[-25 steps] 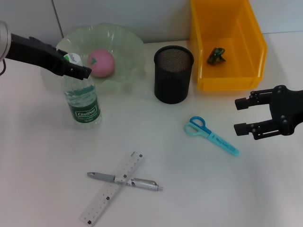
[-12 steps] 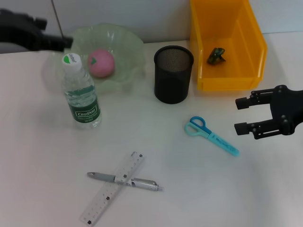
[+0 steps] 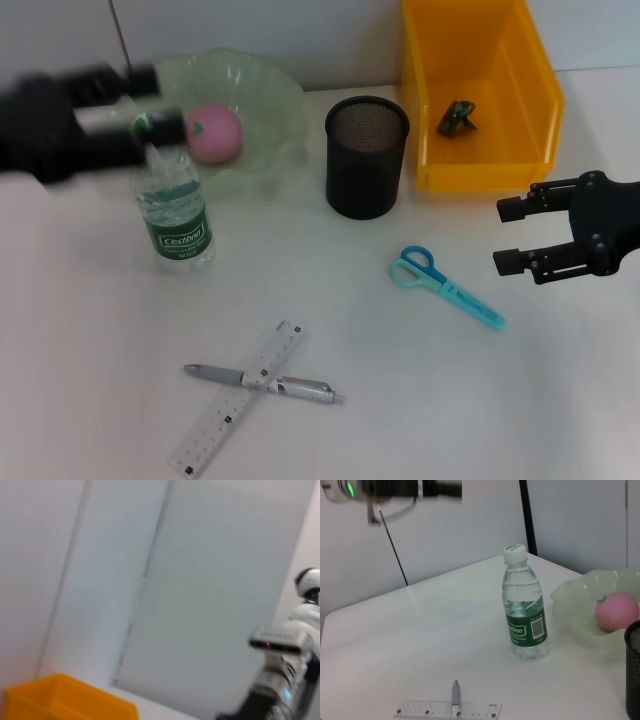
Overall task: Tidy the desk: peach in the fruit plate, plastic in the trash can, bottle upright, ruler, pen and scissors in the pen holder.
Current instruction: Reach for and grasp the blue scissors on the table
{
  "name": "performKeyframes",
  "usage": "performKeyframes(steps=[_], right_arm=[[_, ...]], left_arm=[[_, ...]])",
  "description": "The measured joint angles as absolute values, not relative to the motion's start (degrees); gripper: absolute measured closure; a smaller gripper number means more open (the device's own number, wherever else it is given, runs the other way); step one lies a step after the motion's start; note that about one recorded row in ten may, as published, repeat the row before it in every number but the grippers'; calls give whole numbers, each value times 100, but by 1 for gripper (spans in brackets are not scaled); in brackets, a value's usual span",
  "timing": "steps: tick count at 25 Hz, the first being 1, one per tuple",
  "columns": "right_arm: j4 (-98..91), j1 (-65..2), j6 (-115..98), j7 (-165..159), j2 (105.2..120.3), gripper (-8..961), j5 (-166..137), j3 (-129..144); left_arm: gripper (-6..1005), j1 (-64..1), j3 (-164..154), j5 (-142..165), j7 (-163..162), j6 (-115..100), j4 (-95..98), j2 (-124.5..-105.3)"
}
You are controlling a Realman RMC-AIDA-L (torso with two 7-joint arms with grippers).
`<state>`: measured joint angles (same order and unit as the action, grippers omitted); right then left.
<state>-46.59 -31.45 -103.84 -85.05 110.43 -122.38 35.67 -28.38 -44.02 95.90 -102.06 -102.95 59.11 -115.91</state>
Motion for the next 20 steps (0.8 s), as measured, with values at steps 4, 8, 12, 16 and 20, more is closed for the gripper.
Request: performKeyframes(steps=[4,8,12,16,20], right_arm=[[-4665,-3153,-10412,-8536,11054,197,-12235,3568],[-4667,-3141,-10402,-8541,11056,197,-12234,3568],[-4669,-3125,-10392,-8570,11057,197,-12235,3568],[-4677,-3122,-10379,-8686,11047,197,-12261,3569],[-4676,-3125,-10283,-8799,11044,197,-12303,3609]], left_arm=[[183,-2831,-4854,9947,-9415,-10138,5400,-11824],[185,-2802,-5503,10008,-8846,-9629,4938,-11854],[187,-2727,-5744,9992,-8037,-9313,4488,-11860],[189,-2588,-5753,9983,-7589,-9224,4284,-11856],[191,-2459,-5838,10137,-7394,-9181,4288,-11846]])
